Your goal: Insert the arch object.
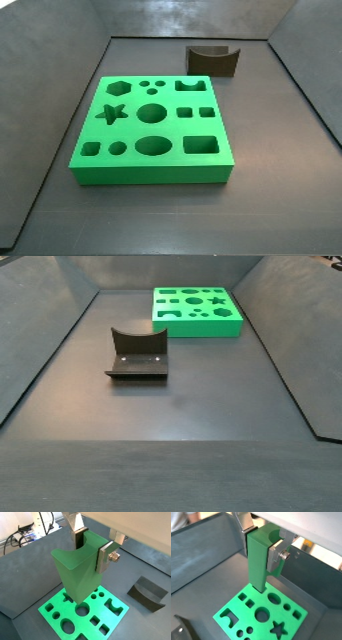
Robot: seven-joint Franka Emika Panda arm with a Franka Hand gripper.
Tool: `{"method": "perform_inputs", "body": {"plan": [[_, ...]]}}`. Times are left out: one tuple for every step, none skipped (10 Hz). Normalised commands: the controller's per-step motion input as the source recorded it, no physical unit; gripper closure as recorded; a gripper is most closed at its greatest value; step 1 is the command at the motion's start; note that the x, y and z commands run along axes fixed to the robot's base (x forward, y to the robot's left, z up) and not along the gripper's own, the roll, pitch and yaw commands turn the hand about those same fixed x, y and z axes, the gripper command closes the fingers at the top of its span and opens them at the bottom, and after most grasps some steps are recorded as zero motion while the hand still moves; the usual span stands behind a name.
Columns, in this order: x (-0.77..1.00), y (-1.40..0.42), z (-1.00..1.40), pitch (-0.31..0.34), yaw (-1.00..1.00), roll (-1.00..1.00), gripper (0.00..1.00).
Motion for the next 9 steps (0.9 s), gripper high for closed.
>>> {"method": "perform_inputs", "body": {"plan": [[0.0,0.0,-0.87,-0.003,-1.0,0.0,1.0],[0.09,0.02,-0.79,0.0,-1.0,-0.01,1.0],[0.11,0.04,-0.77,0.0,-1.0,-0.01,1.0],[0.33,0.18,-0.53,0.0,-0.82,0.0,1.0],[0.54,0.47,-0.4,0.11,-0.44,0.05,1.0],[0.51,0.62,-0.36,0.13,-0.27,0.07,1.0],[0.51,0.63,-0.34,0.134,-0.25,0.07,1.0],[0.51,0.63,-0.31,0.13,-0.27,0.06,1.0],[0.46,0.6,-0.26,0.133,-0.33,0.04,1.0]]}}
